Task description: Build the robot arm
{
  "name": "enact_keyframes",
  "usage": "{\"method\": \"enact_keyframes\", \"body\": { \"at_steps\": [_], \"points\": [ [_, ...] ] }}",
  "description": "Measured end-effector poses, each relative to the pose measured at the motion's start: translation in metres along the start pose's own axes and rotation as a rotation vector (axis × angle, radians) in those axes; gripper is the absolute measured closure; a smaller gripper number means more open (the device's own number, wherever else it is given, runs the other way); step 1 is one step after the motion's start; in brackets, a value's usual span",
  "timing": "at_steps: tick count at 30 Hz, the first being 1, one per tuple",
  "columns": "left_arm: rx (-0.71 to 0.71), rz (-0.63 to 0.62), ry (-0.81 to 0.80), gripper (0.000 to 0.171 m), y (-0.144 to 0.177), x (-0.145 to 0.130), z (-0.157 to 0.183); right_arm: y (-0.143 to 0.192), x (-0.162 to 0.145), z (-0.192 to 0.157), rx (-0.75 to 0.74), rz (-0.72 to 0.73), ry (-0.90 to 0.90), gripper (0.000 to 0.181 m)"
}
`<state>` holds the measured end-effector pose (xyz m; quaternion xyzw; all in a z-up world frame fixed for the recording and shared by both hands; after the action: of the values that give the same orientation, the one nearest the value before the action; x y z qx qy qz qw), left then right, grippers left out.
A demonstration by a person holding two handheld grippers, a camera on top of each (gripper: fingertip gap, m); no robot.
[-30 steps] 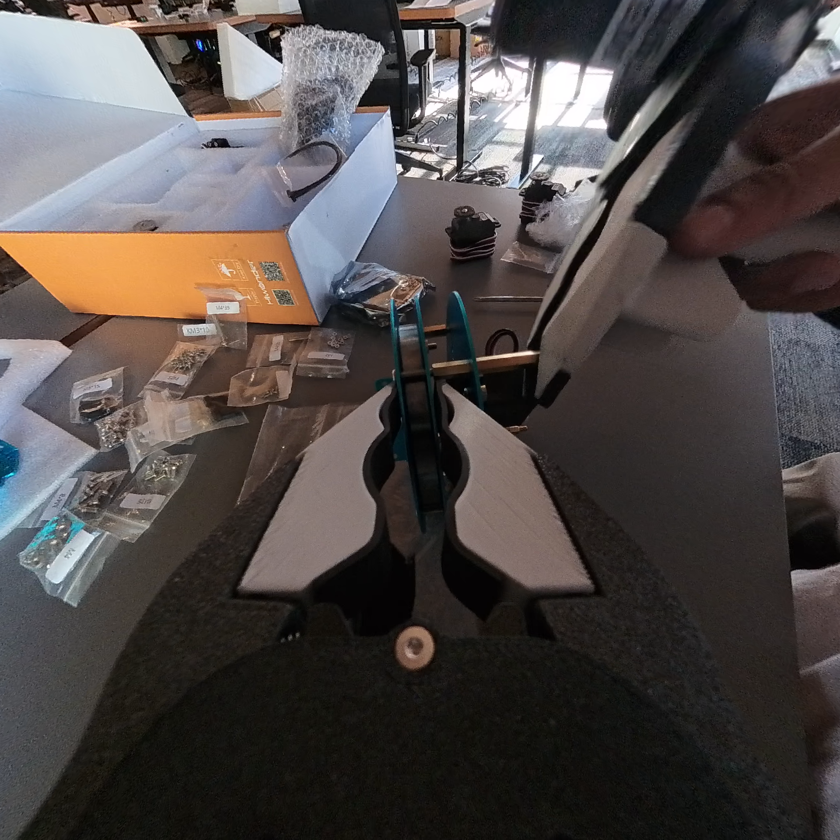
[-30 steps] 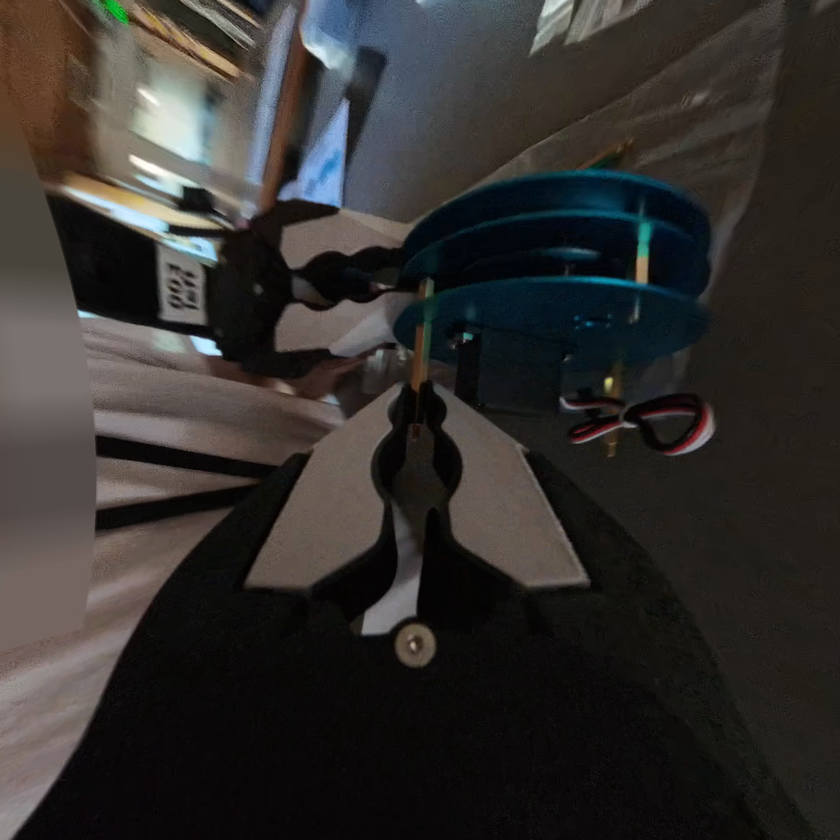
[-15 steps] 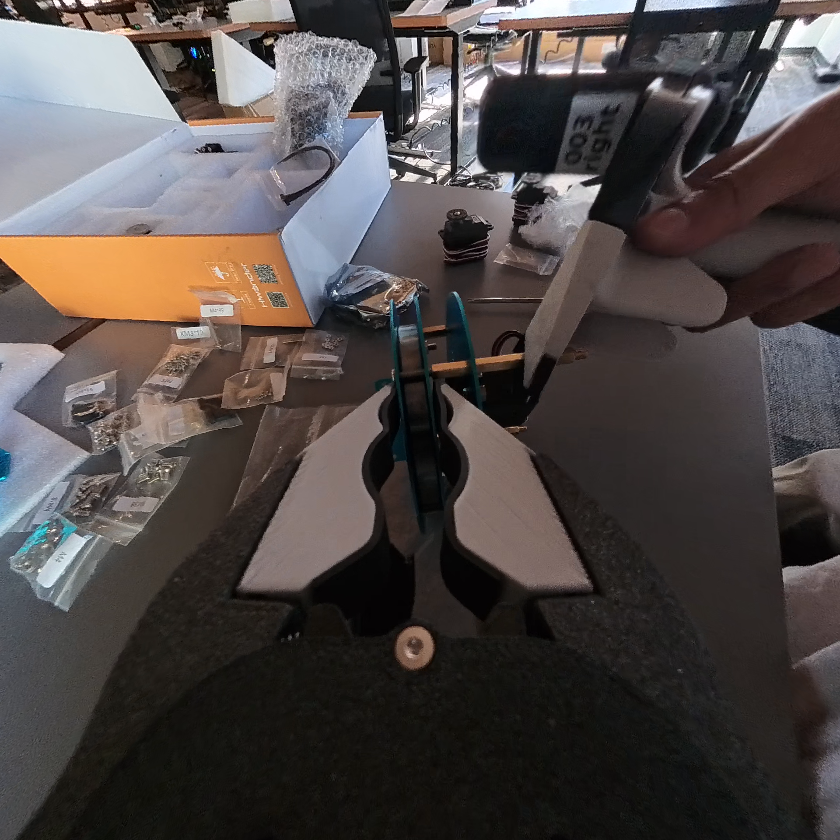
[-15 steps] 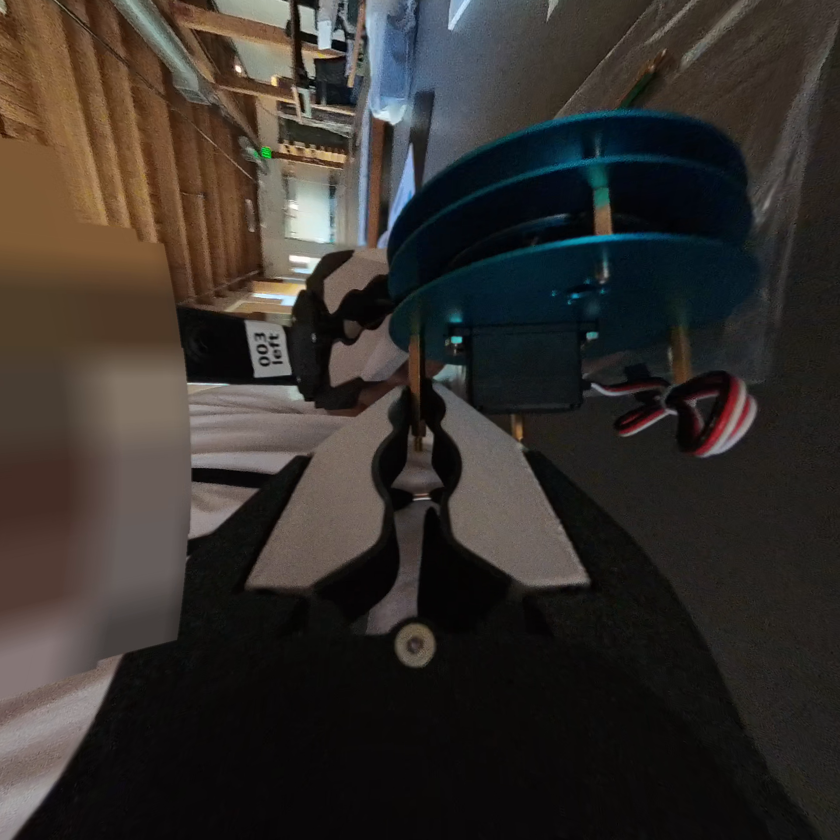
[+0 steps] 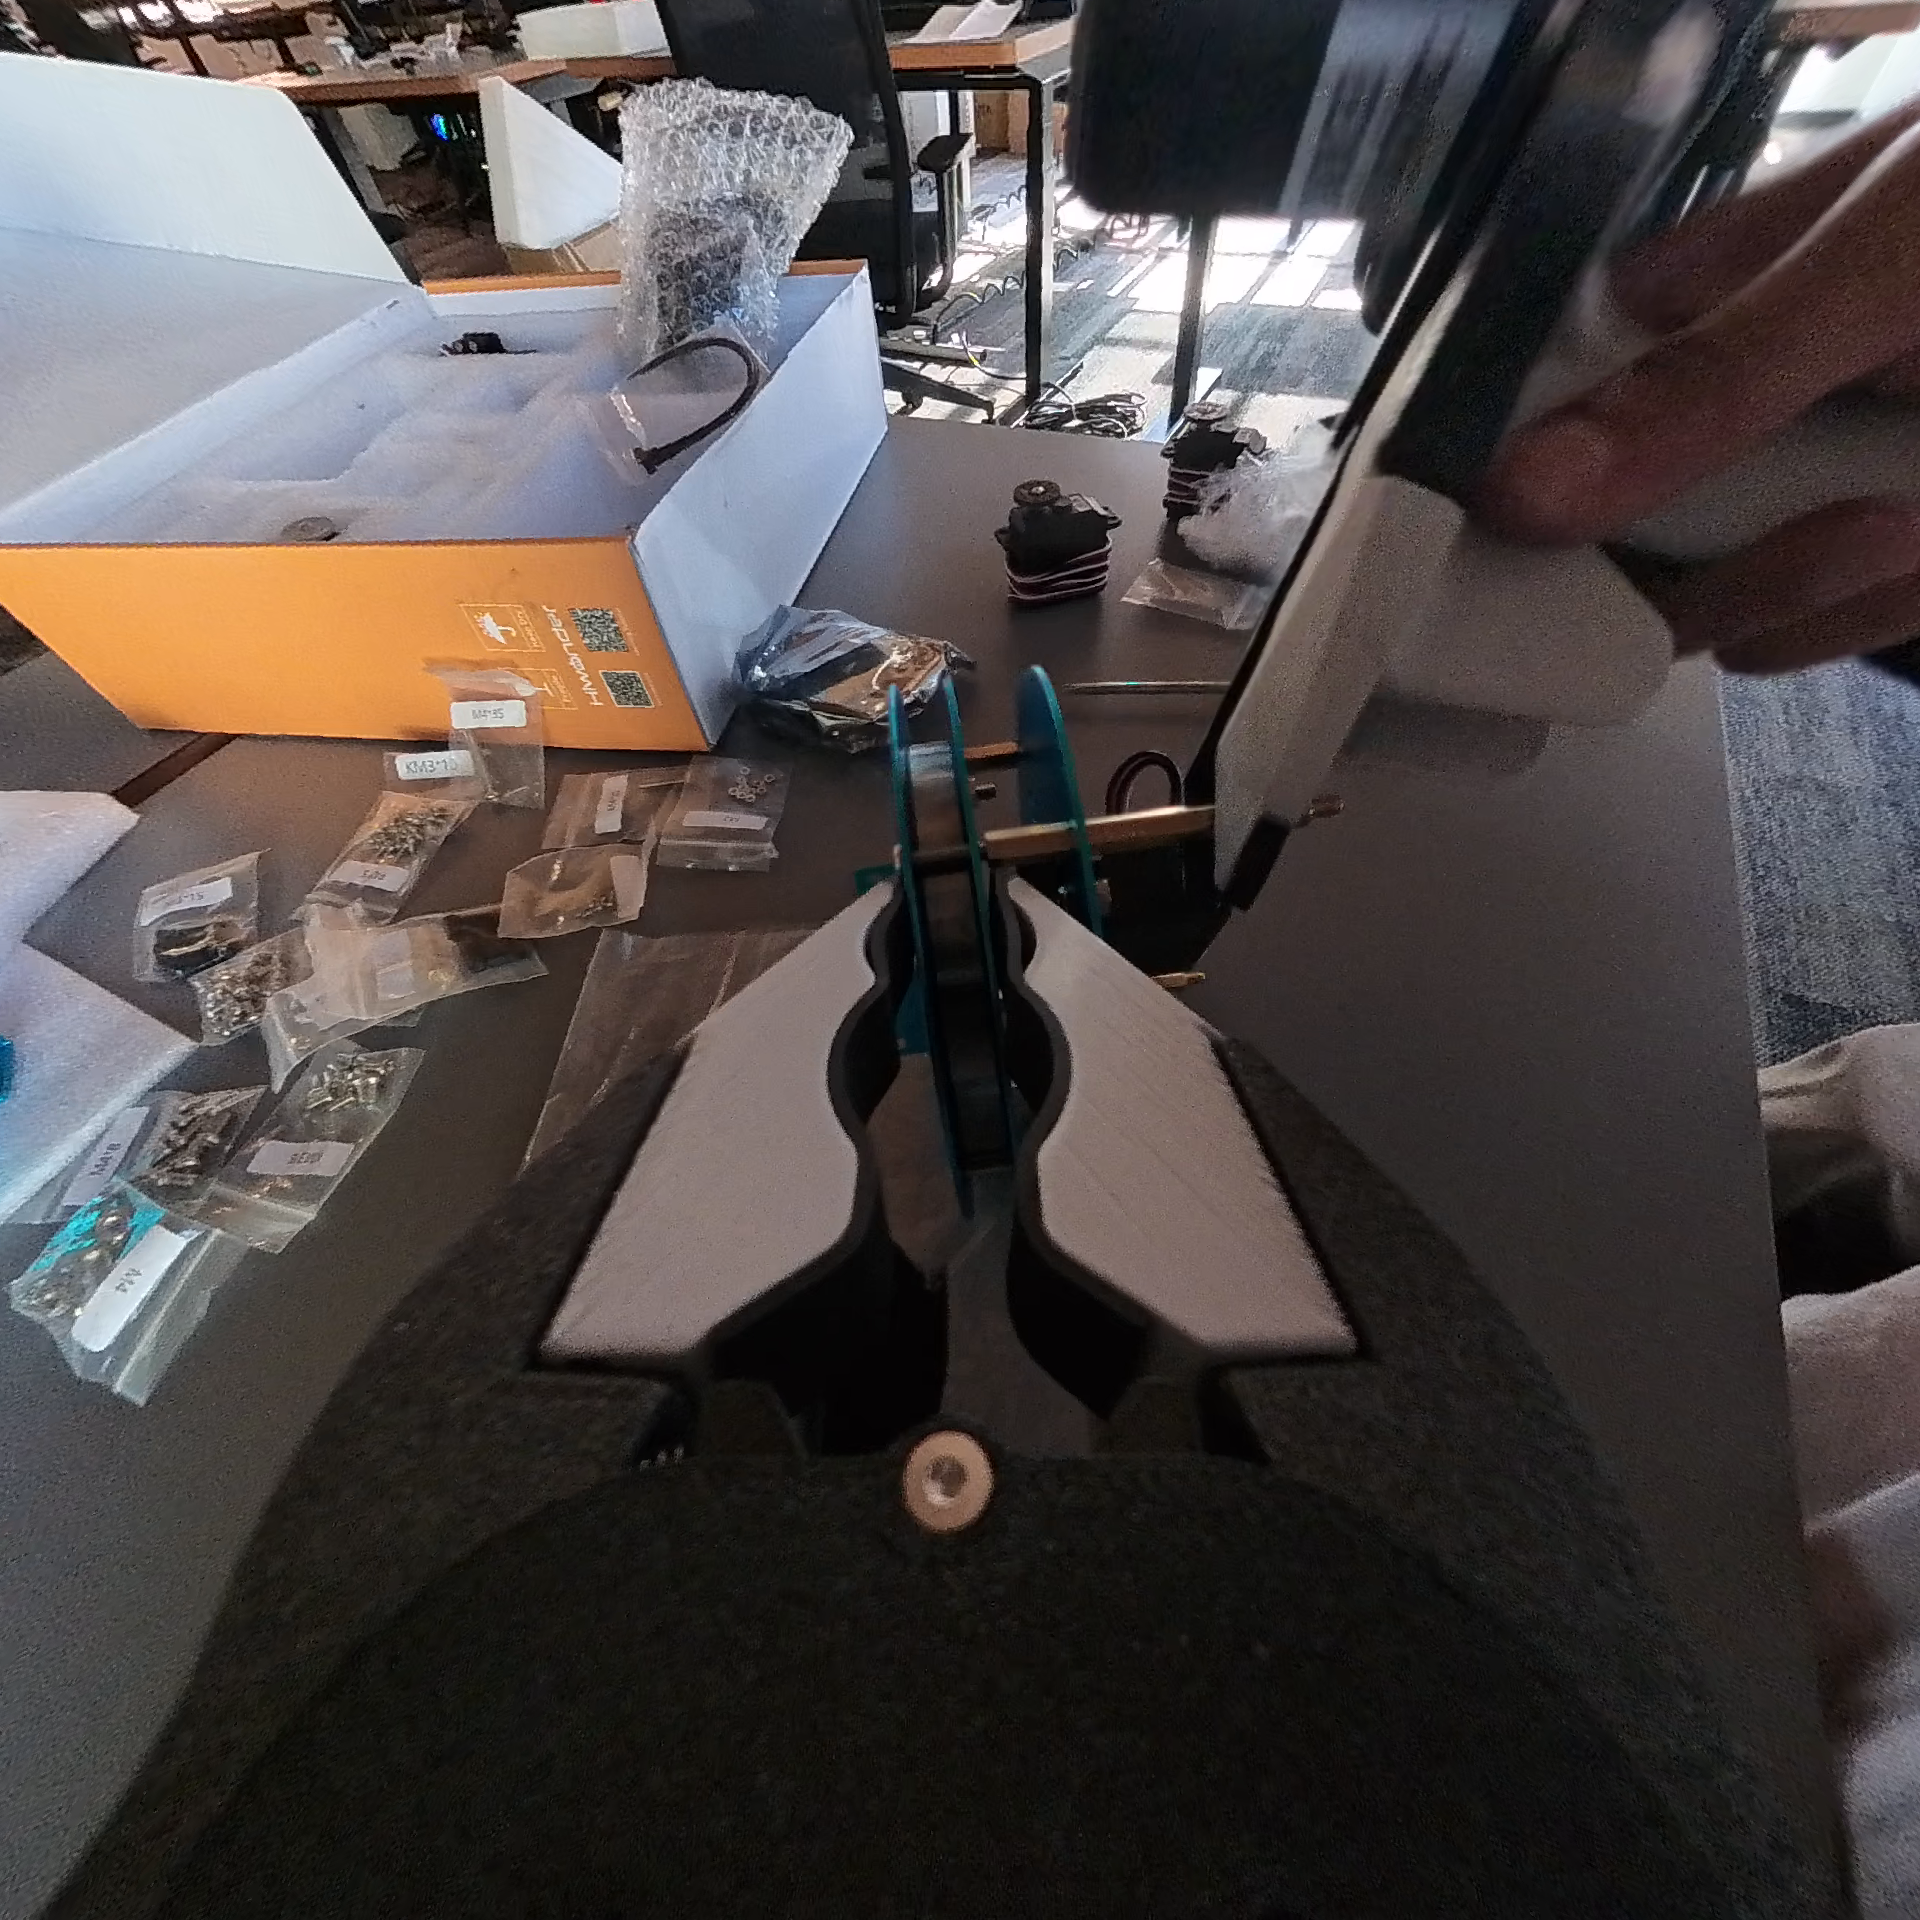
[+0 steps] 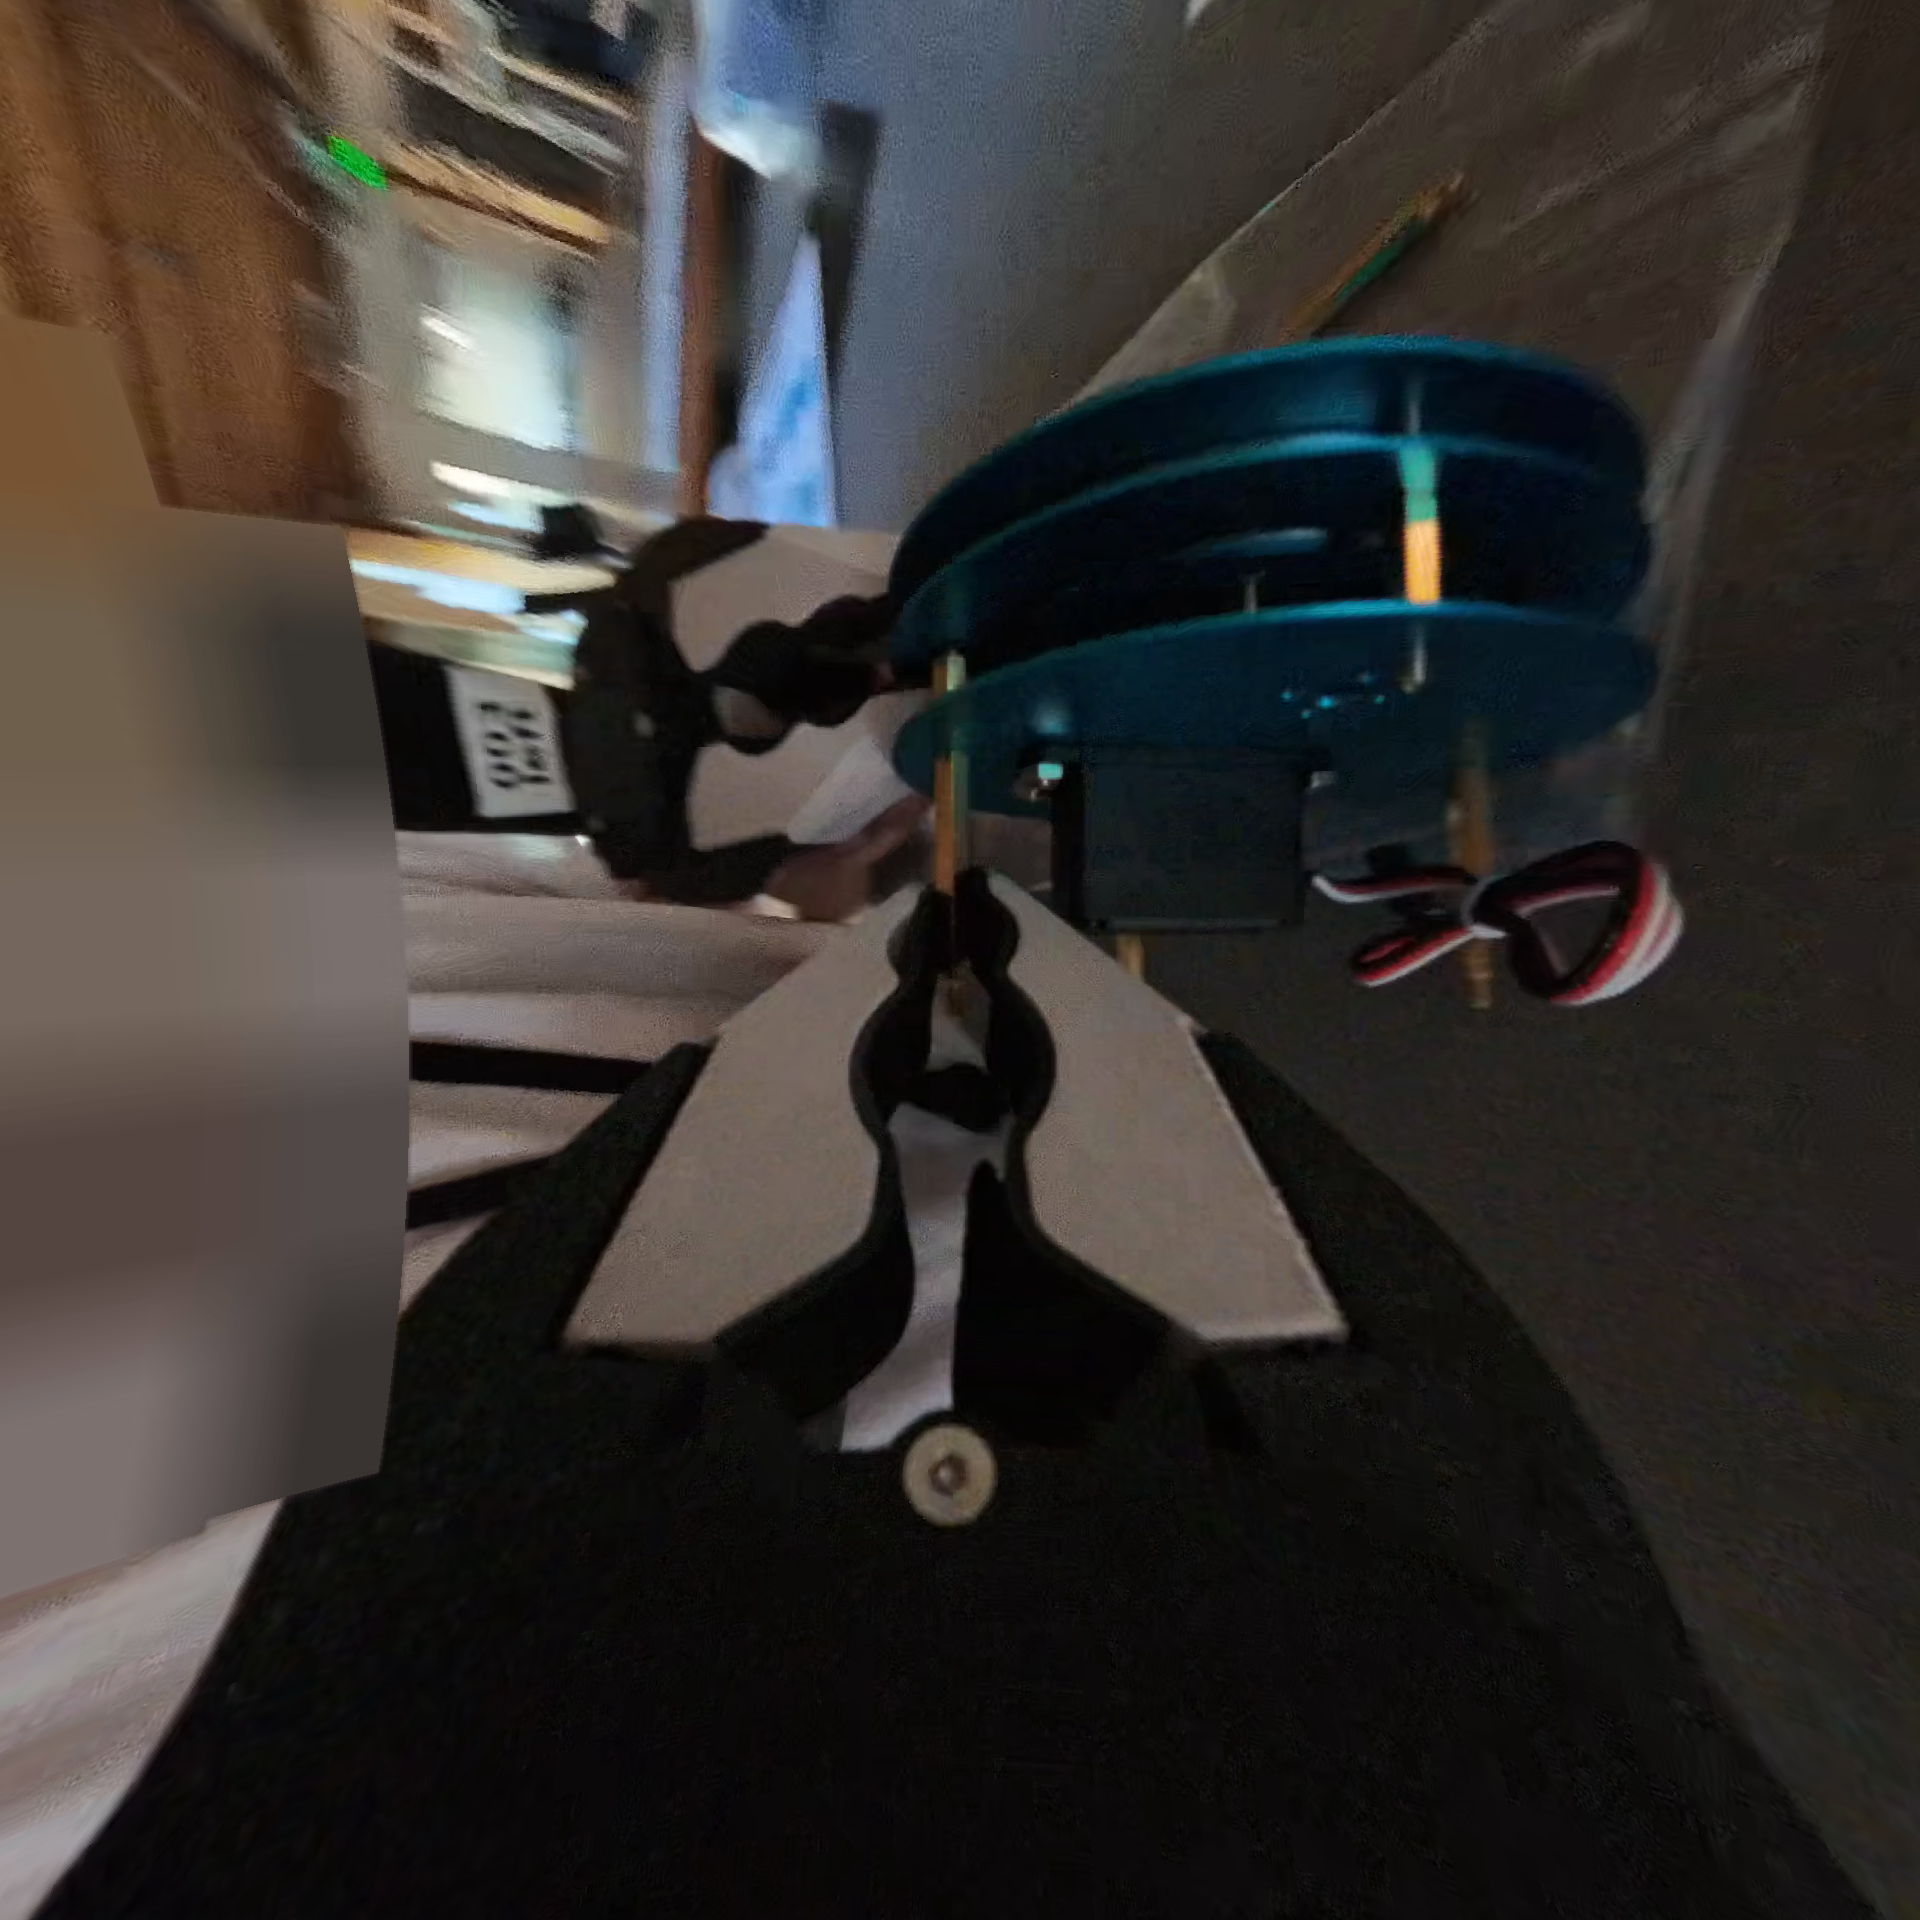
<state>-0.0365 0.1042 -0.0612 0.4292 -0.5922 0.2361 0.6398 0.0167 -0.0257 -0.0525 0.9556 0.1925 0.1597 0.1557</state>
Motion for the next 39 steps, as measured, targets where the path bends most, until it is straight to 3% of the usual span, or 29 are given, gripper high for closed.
{"method": "enact_keyframes", "body": {
  "at_steps": [2, 3, 8, 9, 10, 12, 14, 18, 20, 22, 27, 29, 31, 33, 35, 37, 38, 39],
  "points": [
    [-0.001, 0.000, 0.004, 0.159, 0.000, 0.000, -0.001, -0.003, -0.005, 0.010, 0.180, 0.058, -0.191, 0.179],
    [-0.002, -0.001, 0.006, 0.159, 0.001, -0.001, -0.002, -0.004, -0.006, 0.009, 0.153, 0.073, -0.154, 0.179],
    [0.001, -0.008, 0.004, 0.158, -0.001, 0.000, -0.002, -0.007, -0.005, -0.027, -0.455, 0.045, 0.570, 0.170],
    [0.000, -0.009, 0.004, 0.158, 0.000, 0.000, -0.002, -0.012, -0.008, -0.032, -0.553, 0.010, 0.679, 0.161],
    [0.001, -0.010, 0.004, 0.158, 0.000, 0.000, -0.002, -0.016, -0.011, -0.035, -0.630, -0.037, 0.755, 0.172],
    [0.004, -0.011, 0.003, 0.159, 0.000, 0.000, -0.002, -0.019, -0.010, -0.037, -0.703, -0.075, 0.827, 0.176],
    [0.005, -0.009, 0.005, 0.159, 0.001, 0.000, -0.002, -0.015, -0.004, -0.033, -0.569, -0.065, 0.677, 0.178],
    [-0.014, 0.010, 0.001, 0.159, 0.000, 0.000, 0.003, -0.003, -0.001, 0.001, 0.046, -0.008, -0.042, 0.179],
    [-0.017, 0.009, 0.001, 0.159, 0.001, 0.000, 0.002, -0.005, -0.005, 0.008, 0.158, 0.044, -0.164, 0.179],
    [-0.013, 0.005, -0.003, 0.159, 0.000, 0.000, 0.001, -0.004, -0.003, 0.000, 0.020, 0.042, 0.011, 0.178],
    [-0.007, -0.003, -0.001, 0.158, -0.001, 0.000, 0.001, -0.010, -0.006, -0.034, -0.585, -0.025, 0.728, 0.172],
    [-0.006, -0.006, 0.003, 0.158, -0.001, 0.000, 0.001, -0.016, -0.010, -0.040, -0.705, -0.076, 0.853, 0.175],
    [0.002, -0.007, 0.005, 0.159, 0.000, 0.000, 0.002, -0.018, -0.009, -0.042, -0.737, -0.119, 0.869, 0.177],
    [0.013, -0.002, 0.000, 0.159, 0.000, 0.000, 0.003, -0.012, -0.001, -0.036, -0.584, -0.109, 0.673, 0.178],
    [0.005, 0.002, -0.003, 0.159, 0.001, 0.000, 0.004, -0.003, 0.005, -0.015, -0.213, -0.058, 0.228, 0.179],
    [-0.001, 0.004, -0.010, 0.159, 0.001, 0.000, 0.005, -0.002, 0.002, 0.005, 0.080, -0.027, -0.073, 0.179],
    [-0.001, 0.002, -0.001, 0.159, 0.001, 0.000, 0.004, -0.003, 0.001, 0.008, 0.127, 0.006, -0.114, 0.179],
    [-0.001, 0.000, 0.006, 0.159, 0.001, -0.001, 0.002, -0.004, 0.002, 0.005, 0.082, 0.028, -0.052, 0.178]
  ]
}}
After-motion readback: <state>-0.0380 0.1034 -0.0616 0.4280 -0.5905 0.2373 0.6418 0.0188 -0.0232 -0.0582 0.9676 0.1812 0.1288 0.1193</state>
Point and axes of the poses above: each gripper's, where its closed fingertips meet, y back along the fingers, x out of its top, z = x × y across the jaws, the point moved 8 cm from there along y, back along the fingers, and after that the axes turned 4 degrees about z, right-handed, at the moved point
